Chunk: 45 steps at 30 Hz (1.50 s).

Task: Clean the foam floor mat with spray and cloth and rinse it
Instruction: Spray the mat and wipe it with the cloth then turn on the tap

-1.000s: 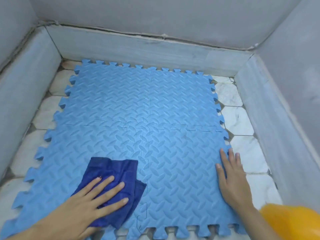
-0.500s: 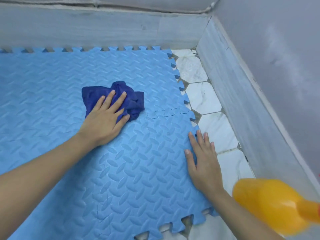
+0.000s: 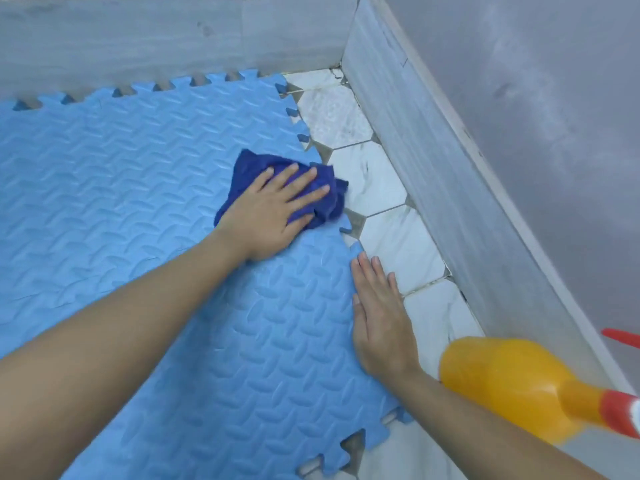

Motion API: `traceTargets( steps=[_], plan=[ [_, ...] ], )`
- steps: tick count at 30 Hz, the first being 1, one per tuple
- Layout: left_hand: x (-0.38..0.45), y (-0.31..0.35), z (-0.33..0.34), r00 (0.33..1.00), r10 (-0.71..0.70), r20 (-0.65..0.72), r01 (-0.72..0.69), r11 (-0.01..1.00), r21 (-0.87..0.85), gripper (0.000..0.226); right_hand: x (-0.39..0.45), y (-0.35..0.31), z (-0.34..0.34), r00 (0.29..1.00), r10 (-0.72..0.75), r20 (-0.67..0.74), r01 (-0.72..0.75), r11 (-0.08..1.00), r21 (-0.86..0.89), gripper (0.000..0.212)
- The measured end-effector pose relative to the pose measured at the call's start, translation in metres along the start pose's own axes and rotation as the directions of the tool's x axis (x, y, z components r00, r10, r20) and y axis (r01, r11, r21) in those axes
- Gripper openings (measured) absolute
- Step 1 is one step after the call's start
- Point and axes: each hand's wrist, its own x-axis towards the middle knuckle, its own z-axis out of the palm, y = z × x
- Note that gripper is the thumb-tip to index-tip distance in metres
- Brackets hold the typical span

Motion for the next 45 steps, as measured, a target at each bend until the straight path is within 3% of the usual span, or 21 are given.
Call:
traceTargets(
  steps=[3, 8, 10, 14, 17, 20, 24, 28, 32, 35, 40, 42, 45],
  plan=[
    [0.037, -0.012, -0.004, 0.981, -0.192, 0.020, 0.192, 0.981, -0.033, 0.052, 0.000, -0.001, -0.001, 1.000, 0.012, 0.017, -0.012, 1.000, -0.004, 0.052],
    [-0.026, 0.015, -0.008, 0.985, -0.172, 0.020, 0.173, 0.971, -0.163, 0.056, 0.001, -0.003, -0.001, 1.000, 0.028, -0.013, -0.027, 0.999, 0.031, 0.050],
    [-0.086, 0.041, -0.008, 0.994, -0.096, 0.054, 0.105, 0.978, -0.182, 0.058, 0.000, -0.002, 0.000, 0.999, 0.025, -0.029, -0.023, 0.997, 0.070, 0.050],
    [-0.225, 0.100, -0.005, 0.959, 0.230, 0.162, -0.216, 0.971, -0.102, 0.046, -0.002, -0.001, -0.001, 0.999, -0.001, -0.042, 0.006, 0.993, 0.116, 0.051],
    [-0.245, 0.103, -0.005, 0.914, 0.349, 0.208, -0.358, 0.934, 0.006, 0.058, 0.002, -0.002, -0.003, 0.999, -0.005, -0.032, 0.009, 0.991, 0.134, 0.051],
    [-0.191, 0.096, -0.003, 0.940, 0.276, 0.200, -0.300, 0.948, 0.102, 0.069, 0.001, -0.001, -0.004, 1.000, 0.005, -0.003, -0.005, 0.990, 0.140, 0.051],
    [-0.122, 0.111, 0.006, 0.984, -0.036, 0.176, 0.021, 0.996, 0.083, 0.083, 0.004, -0.003, -0.016, 0.996, 0.028, 0.085, -0.046, 0.975, 0.216, 0.049],
    [-0.128, 0.133, 0.008, 0.985, -0.147, 0.088, 0.143, 0.989, 0.046, 0.095, -0.015, -0.002, -0.037, 0.982, 0.095, 0.163, -0.117, 0.985, 0.127, 0.050],
    [-0.157, 0.129, 0.014, 0.958, -0.284, 0.042, 0.283, 0.959, 0.011, 0.072, -0.067, -0.009, -0.046, 0.981, 0.163, 0.108, -0.177, 0.974, 0.140, 0.052],
    [-0.155, 0.124, 0.010, 0.967, -0.255, 0.026, 0.256, 0.965, -0.051, 0.057, -0.099, -0.008, -0.052, 0.981, 0.166, 0.106, -0.174, 0.982, 0.079, 0.052],
    [-0.152, 0.115, -0.004, 0.973, -0.218, 0.073, 0.230, 0.938, -0.261, 0.069, -0.144, -0.010, -0.067, 0.981, 0.194, 0.025, -0.195, 0.978, 0.069, 0.053],
    [-0.158, 0.135, -0.006, 0.980, -0.199, 0.022, 0.196, 0.929, -0.313, 0.068, -0.167, -0.009, -0.070, 0.982, 0.180, -0.049, -0.177, 0.982, 0.064, 0.061],
    [-0.169, 0.186, -0.010, 0.998, -0.048, -0.028, 0.033, 0.910, -0.412, 0.068, -0.207, 0.010, -0.072, 0.962, 0.164, -0.218, -0.178, 0.983, -0.044, 0.058]
  ],
)
